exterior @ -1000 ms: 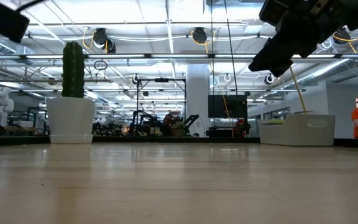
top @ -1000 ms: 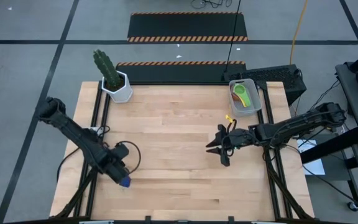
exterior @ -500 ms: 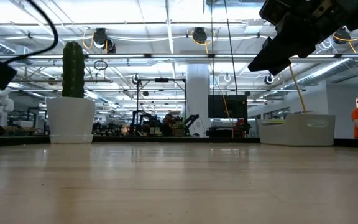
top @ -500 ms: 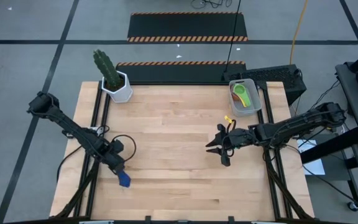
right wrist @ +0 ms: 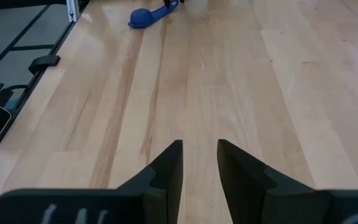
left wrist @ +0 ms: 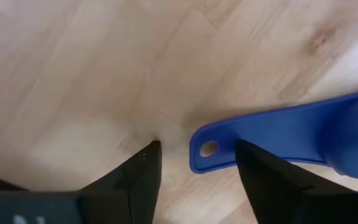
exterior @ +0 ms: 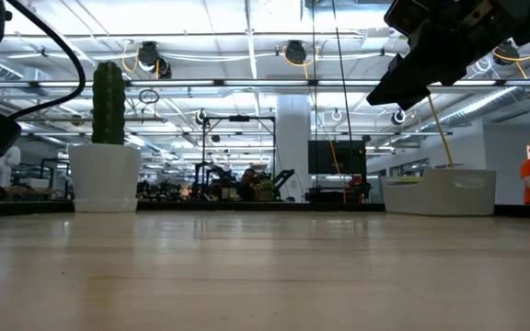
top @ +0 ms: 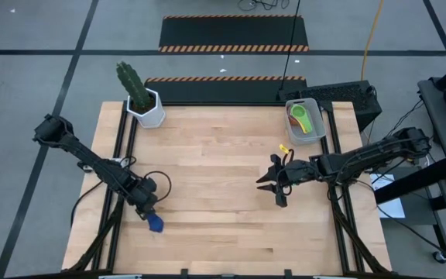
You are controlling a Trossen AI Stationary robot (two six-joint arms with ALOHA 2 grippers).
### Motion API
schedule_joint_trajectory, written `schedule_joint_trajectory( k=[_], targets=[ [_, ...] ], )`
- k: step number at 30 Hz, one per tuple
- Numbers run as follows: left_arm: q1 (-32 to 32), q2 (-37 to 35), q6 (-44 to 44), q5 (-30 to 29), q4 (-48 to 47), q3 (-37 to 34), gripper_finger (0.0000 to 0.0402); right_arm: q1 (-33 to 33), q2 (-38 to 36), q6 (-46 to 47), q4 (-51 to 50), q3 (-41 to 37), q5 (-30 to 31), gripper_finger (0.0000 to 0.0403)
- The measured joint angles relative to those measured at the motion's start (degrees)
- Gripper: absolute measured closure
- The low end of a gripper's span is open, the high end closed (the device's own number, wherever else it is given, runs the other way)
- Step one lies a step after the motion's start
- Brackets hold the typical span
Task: Nest measuring cups in basket
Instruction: Stack the purple measuring cup on top of the green measuring cup in the gray bin
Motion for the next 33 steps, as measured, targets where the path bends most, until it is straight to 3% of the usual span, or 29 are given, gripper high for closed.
schedule_joint_trajectory(
  k=[8, 15, 22, 33],
  targets=[
    [-0.1, 0.0, 1.5, -0.3, 3.7, -0.2, 0.0285, 0.0, 0.0, 0.0, 0.0, 0.0, 0.0, 0.0309],
    [-0.1, 0.2, 6.8, -1.2, 18.3, -0.2, 0.0389, 0.0, 0.0, 0.0, 0.0, 0.0, 0.0, 0.0309],
    [0.7, 0.1, 11.3, -7.2, 23.7, 0.5, 0.0396, 0.0, 0.0, -0.1, 0.0, 0.0, 0.7, 0.0309],
    [9.4, 0.1, 27.7, -24.2, 20.7, 8.6, 0.0399, 0.0, 0.0, 1.6, 1.4, 0.0, 12.1, 0.0309]
  ],
)
